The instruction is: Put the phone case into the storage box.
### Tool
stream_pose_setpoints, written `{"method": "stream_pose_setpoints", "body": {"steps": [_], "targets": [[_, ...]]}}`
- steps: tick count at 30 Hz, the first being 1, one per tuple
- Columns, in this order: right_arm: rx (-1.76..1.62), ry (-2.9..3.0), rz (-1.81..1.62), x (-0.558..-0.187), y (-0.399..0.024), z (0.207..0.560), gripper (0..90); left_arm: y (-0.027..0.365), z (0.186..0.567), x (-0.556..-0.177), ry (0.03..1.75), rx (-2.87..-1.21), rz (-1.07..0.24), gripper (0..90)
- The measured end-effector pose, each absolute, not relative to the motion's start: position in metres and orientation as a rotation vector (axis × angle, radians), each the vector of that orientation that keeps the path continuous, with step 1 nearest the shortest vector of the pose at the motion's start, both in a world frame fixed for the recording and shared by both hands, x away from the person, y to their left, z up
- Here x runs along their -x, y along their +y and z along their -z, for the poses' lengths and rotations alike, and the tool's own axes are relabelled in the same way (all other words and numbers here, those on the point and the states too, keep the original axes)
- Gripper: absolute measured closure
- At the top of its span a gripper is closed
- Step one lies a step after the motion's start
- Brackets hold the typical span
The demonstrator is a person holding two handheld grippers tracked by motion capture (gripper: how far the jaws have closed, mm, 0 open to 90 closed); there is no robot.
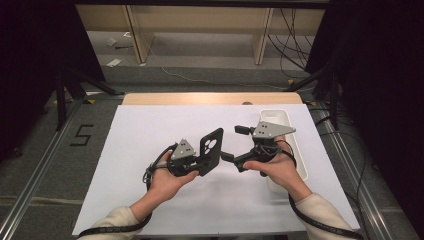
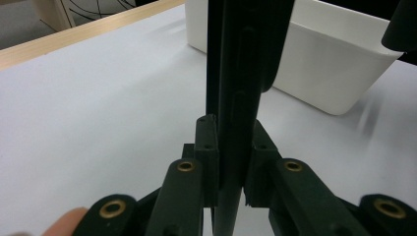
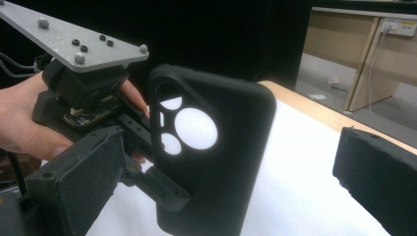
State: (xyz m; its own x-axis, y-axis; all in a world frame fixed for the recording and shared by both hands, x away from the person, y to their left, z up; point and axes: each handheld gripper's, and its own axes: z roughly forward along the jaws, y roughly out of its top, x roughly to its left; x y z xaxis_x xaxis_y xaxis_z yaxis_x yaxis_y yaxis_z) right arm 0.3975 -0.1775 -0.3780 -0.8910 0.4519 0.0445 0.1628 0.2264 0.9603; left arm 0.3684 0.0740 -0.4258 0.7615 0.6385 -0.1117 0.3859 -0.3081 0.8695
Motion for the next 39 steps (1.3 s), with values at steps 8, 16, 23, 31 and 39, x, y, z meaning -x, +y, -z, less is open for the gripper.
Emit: {"method": "stream_pose_setpoints", "body": {"steps": [8, 16, 23, 31, 39], "targets": [[-0.585, 2.244, -1.707, -0.395, -0.170, 0.381, 0.3, 0.069, 0.426, -0.369, 0.791, -1.932, -0.319, 79.3], [-0.659, 2.183, -1.702, -0.393, -0.164, 0.383, 0.4, 0.064, 0.427, -0.368, 0.787, -1.948, -0.309, 79.3], [-0.692, 2.158, -1.690, -0.393, -0.160, 0.386, 0.4, 0.059, 0.428, -0.368, 0.779, -1.953, -0.304, 79.2], [-0.739, 2.130, -1.677, -0.395, -0.155, 0.389, 0.9, 0.051, 0.427, -0.367, 0.767, -1.957, -0.302, 79.3], [-0.786, 2.098, -1.658, -0.393, -0.152, 0.393, 2.6, 0.046, 0.427, -0.367, 0.768, -1.954, -0.304, 79.3]]}}
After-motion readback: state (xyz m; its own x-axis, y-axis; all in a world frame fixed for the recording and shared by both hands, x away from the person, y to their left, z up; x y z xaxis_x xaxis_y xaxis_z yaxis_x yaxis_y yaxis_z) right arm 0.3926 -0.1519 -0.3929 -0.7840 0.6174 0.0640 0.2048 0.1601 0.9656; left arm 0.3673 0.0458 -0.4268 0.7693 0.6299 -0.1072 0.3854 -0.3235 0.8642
